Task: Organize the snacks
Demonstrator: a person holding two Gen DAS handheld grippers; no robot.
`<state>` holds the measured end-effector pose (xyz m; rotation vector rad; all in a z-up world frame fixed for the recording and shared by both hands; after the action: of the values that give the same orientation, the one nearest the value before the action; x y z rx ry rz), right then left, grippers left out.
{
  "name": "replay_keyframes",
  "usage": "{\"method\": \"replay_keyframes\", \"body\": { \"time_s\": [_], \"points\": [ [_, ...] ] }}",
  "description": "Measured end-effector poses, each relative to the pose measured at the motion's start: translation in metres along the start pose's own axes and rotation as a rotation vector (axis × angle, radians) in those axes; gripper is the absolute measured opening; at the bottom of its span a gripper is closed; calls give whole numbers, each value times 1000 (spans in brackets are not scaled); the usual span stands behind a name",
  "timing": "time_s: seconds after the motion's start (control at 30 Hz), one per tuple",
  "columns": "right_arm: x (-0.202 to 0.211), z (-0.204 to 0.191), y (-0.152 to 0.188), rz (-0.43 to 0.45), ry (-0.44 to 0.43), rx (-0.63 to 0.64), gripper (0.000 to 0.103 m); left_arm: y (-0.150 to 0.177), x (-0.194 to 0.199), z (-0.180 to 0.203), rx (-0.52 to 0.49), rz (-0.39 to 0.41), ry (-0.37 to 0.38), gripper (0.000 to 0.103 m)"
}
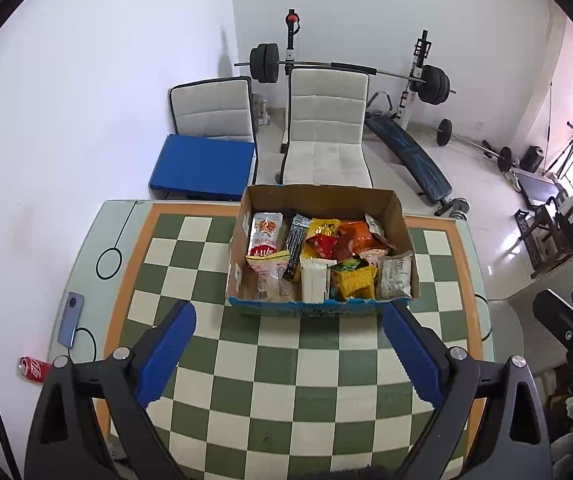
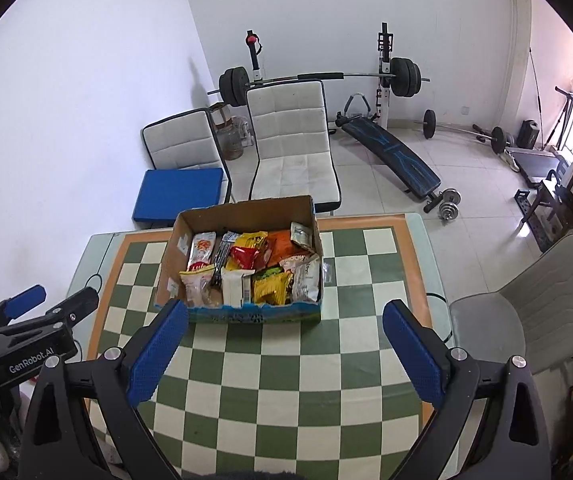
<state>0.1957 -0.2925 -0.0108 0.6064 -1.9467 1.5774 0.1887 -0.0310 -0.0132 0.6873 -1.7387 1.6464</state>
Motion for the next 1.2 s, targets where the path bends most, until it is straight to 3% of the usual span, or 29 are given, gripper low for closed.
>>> {"method": "replay_keyframes", "body": {
  "time_s": [0.47, 1.2],
  "points": [
    [-59, -4, 1, -69, 22, 5, 100, 0, -49, 1, -17, -77, -2, 96],
    [-79, -1, 9, -109, 41, 5, 100, 1, -54, 12, -45, -88, 27, 96]
  ]
}}
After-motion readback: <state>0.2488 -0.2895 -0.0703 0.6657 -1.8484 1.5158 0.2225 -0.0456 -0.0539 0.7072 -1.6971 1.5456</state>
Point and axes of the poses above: each gripper's, at about its wrist camera, not at the fingertips, and x roughly against the way its jaws point, z to its right, y to its underside, the point moved 2 cm from there along -x, roughly the way its jaws point, and after that the axes turned 8 degrees about z, right-handed, at the moved point
